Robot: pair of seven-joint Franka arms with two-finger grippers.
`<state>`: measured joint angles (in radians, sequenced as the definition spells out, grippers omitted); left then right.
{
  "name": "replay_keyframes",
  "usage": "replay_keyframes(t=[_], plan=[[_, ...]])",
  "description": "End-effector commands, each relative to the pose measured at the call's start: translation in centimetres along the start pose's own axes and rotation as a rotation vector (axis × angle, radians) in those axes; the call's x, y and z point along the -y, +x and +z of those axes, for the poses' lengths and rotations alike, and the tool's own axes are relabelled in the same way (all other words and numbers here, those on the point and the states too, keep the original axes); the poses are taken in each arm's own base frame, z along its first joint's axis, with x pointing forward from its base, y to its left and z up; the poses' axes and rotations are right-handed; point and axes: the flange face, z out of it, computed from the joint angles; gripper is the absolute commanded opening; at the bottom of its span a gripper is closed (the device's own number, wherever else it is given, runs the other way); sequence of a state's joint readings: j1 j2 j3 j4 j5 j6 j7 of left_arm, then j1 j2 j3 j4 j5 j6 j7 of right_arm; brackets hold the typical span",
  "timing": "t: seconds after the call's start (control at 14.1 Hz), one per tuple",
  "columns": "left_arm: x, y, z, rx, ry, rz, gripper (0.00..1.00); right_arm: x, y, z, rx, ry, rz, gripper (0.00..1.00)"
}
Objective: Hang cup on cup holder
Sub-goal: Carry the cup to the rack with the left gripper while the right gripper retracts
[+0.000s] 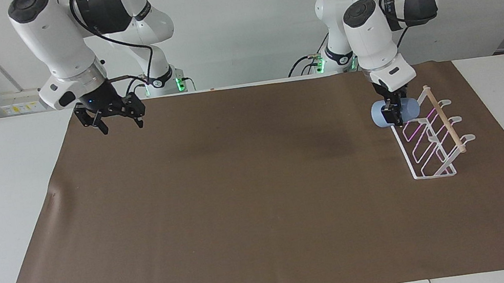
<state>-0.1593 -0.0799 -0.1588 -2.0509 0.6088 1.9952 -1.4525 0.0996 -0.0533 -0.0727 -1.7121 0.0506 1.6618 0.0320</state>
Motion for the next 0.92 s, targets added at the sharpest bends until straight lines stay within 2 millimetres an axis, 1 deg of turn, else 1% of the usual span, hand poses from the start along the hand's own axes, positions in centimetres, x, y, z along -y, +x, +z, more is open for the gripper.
replay_keyframes(t=[0.0,0.07,0.14,0.21,0.28,0.5,0.64,0.78,0.85], plan=[[-0.1,2.1,0.9,-0.053,-0.039,0.076,0.00,-1.5,1.4,-3.1,0.028,-0.037,0.049,1.00],[-0.2,2.3,0.9,-0.081,-0.047,0.110,0.00,-1.8,1.6,-3.5,0.035,-0.054,0.051,1.00],[-0.3,2.4,0.8,-0.091,-0.051,0.132,0.00,-2.1,1.8,-3.0,0.039,-0.059,0.057,1.00],[-0.1,3.2,1.0,-0.094,-0.050,0.141,0.00,-2.3,1.7,-2.8,0.042,-0.061,0.053,1.00],[0.0,3.9,1.7,-0.092,-0.055,0.163,0.00,-2.0,1.6,-2.8,0.042,-0.065,0.046,1.00],[0.1,5.3,2.6,-0.102,-0.093,0.210,0.00,-2.0,1.3,-2.2,0.056,-0.088,0.039,1.00],[0.4,6.4,3.2,-0.113,-0.120,0.248,0.00,-2.0,1.3,-2.3,0.053,-0.094,0.022,1.00],[0.3,6.9,3.6,-0.121,-0.146,0.278,0.00,-2.0,1.3,-2.4,0.052,-0.091,0.020,1.00],[0.6,7.6,4.2,-0.126,-0.162,0.283,0.00,-2.0,1.3,-2.3,0.053,-0.089,0.020,1.00]])
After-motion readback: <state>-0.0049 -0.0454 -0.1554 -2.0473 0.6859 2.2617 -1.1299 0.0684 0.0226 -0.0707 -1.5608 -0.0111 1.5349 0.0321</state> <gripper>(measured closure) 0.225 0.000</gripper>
